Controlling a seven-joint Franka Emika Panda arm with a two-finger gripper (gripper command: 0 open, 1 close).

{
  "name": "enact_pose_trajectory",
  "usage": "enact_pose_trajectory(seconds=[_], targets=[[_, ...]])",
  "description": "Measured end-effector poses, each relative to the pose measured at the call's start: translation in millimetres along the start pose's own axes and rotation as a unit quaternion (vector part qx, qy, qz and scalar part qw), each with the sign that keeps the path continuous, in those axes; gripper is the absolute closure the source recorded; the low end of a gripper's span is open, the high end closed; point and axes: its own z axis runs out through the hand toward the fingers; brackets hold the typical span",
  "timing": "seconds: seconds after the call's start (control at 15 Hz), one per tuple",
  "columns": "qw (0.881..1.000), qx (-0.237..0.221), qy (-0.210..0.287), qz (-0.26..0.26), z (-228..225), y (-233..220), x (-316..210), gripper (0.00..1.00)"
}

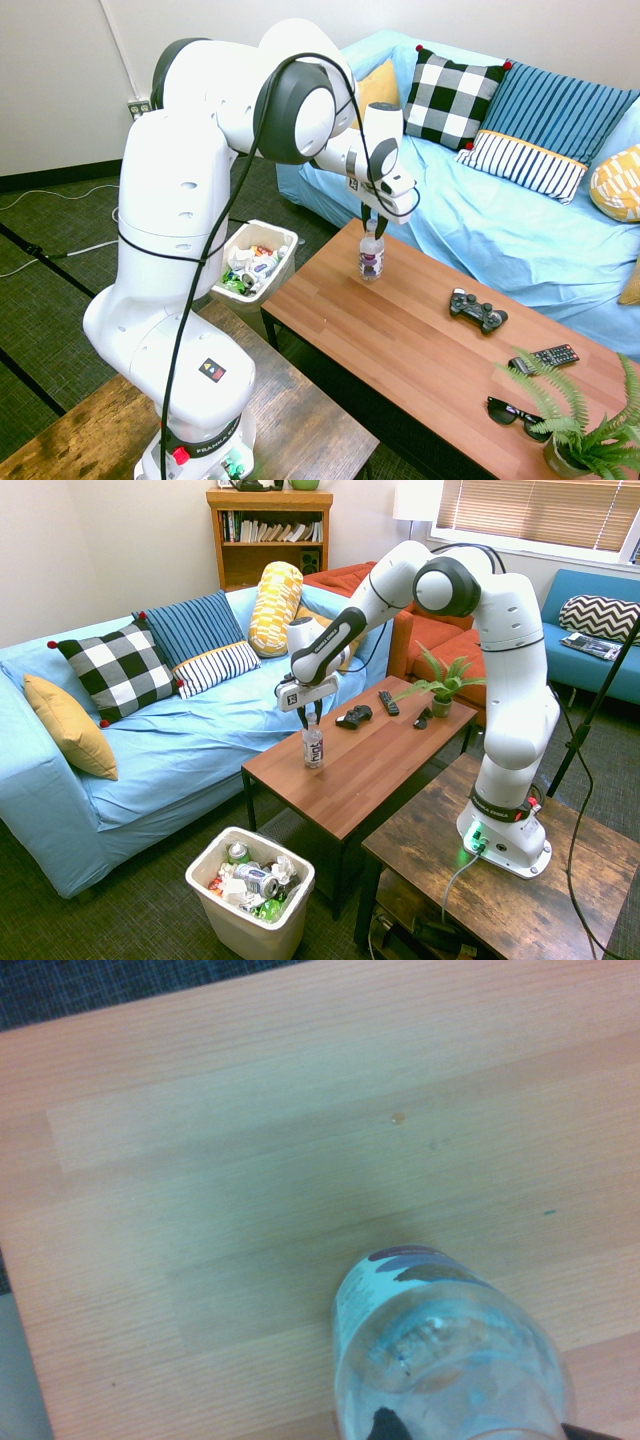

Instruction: Throw the bottle in the trash bin

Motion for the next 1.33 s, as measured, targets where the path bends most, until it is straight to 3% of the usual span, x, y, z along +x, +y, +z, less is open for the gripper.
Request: enact_pose_trajectory(seconds=[0.27, 0.6, 1.0, 1.33], targets=[[0.999, 0.028, 0.021, -0.036, -39.6, -15.1, -28.8, 1.0], [0.986, 0.052, 0.058, -0.145, -69.3, -54.0, -178.3, 1.0], [0.968, 0.053, 0.087, -0.229, -34.5, -84.5, -333.2, 1.0], [0.96, 0.034, 0.086, -0.264, 30.5, -94.9, -416.5, 1.0]])
